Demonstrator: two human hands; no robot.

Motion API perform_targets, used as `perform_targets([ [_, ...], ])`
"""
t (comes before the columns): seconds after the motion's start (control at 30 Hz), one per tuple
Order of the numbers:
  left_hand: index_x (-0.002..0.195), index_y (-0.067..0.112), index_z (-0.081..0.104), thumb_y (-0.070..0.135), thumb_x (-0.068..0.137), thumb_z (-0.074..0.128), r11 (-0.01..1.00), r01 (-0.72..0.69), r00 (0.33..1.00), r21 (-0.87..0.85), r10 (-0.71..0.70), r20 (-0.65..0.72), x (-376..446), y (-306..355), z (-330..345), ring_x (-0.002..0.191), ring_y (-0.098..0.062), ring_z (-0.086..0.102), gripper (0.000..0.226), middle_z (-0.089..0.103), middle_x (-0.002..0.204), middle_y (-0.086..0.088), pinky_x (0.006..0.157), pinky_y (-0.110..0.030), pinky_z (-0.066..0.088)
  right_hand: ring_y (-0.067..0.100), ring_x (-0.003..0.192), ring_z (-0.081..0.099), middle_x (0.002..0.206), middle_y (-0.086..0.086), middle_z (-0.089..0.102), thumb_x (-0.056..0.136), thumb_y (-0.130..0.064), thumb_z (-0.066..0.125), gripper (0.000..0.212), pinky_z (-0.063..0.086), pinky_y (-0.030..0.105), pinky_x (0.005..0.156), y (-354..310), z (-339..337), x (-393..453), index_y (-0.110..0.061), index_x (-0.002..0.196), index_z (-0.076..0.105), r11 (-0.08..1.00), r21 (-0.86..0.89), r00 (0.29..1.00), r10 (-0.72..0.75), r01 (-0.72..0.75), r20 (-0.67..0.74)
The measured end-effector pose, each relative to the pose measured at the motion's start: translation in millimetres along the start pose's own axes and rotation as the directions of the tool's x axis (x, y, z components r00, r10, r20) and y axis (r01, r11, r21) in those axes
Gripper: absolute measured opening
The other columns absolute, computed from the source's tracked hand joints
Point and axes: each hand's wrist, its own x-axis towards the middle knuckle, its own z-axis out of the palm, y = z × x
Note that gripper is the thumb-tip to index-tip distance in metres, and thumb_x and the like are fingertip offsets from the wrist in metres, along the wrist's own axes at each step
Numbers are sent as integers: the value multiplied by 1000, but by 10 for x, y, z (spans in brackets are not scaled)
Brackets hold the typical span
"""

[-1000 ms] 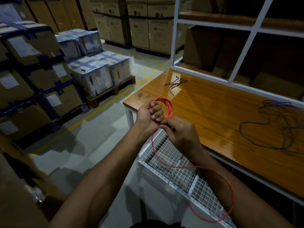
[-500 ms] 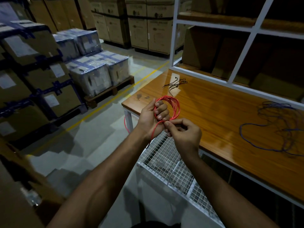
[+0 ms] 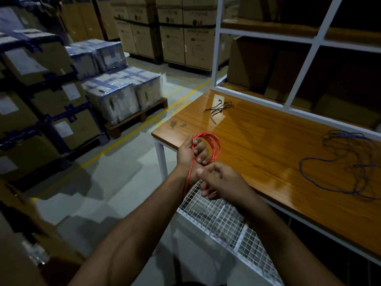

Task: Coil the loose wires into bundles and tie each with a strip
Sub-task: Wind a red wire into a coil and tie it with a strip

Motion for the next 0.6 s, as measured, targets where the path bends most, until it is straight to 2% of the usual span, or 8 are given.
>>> perform_targets([
  [0.07,69,18,34,37,105,27,1000,-3,1000,29,4,-31,35,-4,-52,26,-11,27,41,30,42,5,33,-18,22,16,76,74,82,6,76,80,-43,79,37,56,30,64,-70,36,-117,-21,104,62,991,-134,996,-14,26,89],
  [0.13,69,18,34,36,105,28,999,1,998,53,2,-67,52,-31,-84,25,-11,27,41,29,41,5,33,-17,22,3,73,71,78,-2,75,70,-47,85,37,54,26,63,-95,72,-163,-26,94,69,938,-333,991,-53,92,125],
  [0.23,68,18,34,36,106,27,998,-1,995,66,8,-103,65,-90,-91,25,-12,26,43,29,41,5,32,-16,22,-4,61,62,70,-7,70,70,-43,85,26,42,14,54,-59,140,-117,-24,82,73,864,-484,991,-125,135,53],
  [0.27,68,18,34,36,106,27,998,-4,993,60,11,-115,69,-111,-91,25,-12,26,43,29,41,4,32,-16,22,-2,58,61,68,-6,69,73,-41,84,23,41,15,52,-39,164,-96,-22,79,73,853,-505,989,-144,132,16],
  [0.33,68,17,34,36,107,27,999,-5,992,42,10,-128,69,-143,-96,25,-12,25,44,29,41,4,32,-15,21,7,61,63,67,-1,69,79,-35,80,18,48,26,54,25,200,-57,-20,75,71,837,-531,984,-174,135,-25],
  [0.4,67,17,36,36,107,29,999,-4,991,39,9,-135,61,-157,-116,25,-12,25,44,29,41,4,32,-16,20,22,69,66,71,6,70,82,-27,77,15,53,36,66,81,197,-48,-16,76,70,858,-494,980,-193,144,-49],
  [0.47,65,18,39,37,106,33,999,4,986,39,2,-167,42,-172,-157,27,-10,23,46,29,42,4,30,-19,18,29,76,67,76,8,70,86,-21,72,9,54,39,67,100,111,-43,-17,80,69,930,-344,977,-179,130,-115],
  [0.6,66,19,44,40,106,36,988,57,986,145,-33,-165,-74,-239,-272,30,-8,25,46,32,46,5,32,-20,17,25,76,73,80,9,72,97,-17,61,12,58,44,66,106,-192,109,-20,86,66,990,-85,941,-136,115,-309],
])
